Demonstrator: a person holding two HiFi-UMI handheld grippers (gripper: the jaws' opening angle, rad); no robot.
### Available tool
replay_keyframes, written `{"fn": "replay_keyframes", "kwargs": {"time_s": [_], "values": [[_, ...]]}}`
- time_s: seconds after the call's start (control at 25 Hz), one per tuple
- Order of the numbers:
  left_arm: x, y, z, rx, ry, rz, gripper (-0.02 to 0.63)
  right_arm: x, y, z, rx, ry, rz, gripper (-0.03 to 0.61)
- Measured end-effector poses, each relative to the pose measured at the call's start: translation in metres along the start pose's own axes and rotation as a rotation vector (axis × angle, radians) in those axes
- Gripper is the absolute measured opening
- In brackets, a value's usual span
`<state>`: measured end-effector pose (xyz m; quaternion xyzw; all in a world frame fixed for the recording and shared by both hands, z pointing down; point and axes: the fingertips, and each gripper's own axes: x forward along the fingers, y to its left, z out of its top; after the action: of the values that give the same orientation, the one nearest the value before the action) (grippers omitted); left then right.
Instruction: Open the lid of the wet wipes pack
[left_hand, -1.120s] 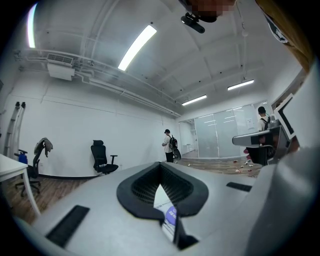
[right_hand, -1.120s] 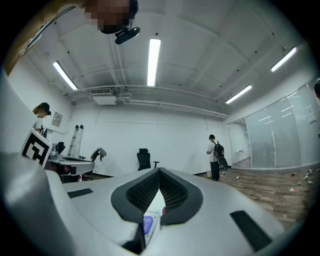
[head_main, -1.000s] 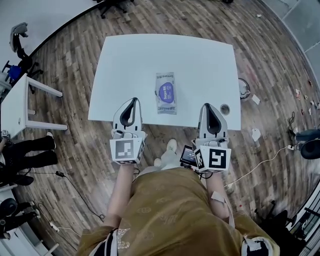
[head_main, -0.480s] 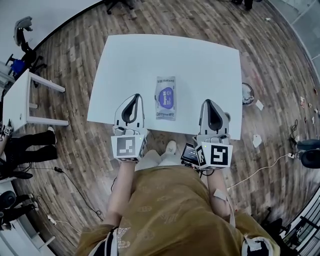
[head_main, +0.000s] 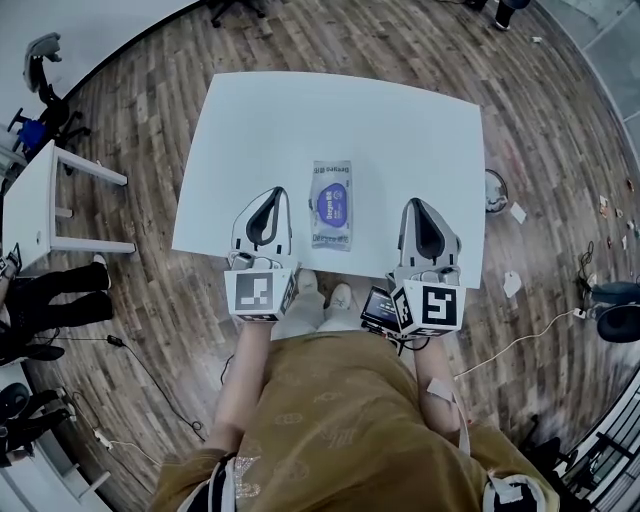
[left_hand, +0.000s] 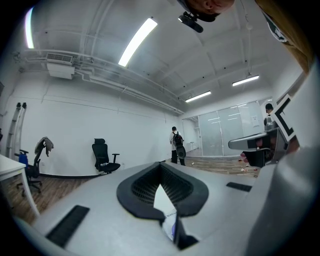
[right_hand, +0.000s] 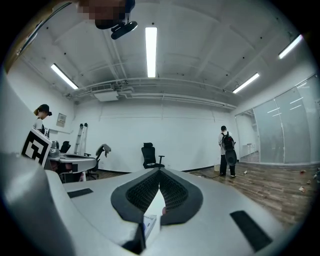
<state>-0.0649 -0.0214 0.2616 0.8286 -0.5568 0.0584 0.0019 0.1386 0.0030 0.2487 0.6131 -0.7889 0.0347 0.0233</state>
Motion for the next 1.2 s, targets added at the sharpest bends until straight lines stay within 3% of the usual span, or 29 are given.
{"fn": "replay_keyframes", "kwargs": {"time_s": [0.64, 1.2], "values": [[0.025, 0.017, -0.036, -0.036, 0.098, -0.03, 0.002, 0.039, 0.017, -0.029, 0.041, 0.085, 0.004, 0.009], [0.04, 0.02, -0.083, -0.058, 0.184, -0.039, 0.002, 0.059, 0.024, -0.094, 0.131, 0.249, 0.052, 0.009]]}}
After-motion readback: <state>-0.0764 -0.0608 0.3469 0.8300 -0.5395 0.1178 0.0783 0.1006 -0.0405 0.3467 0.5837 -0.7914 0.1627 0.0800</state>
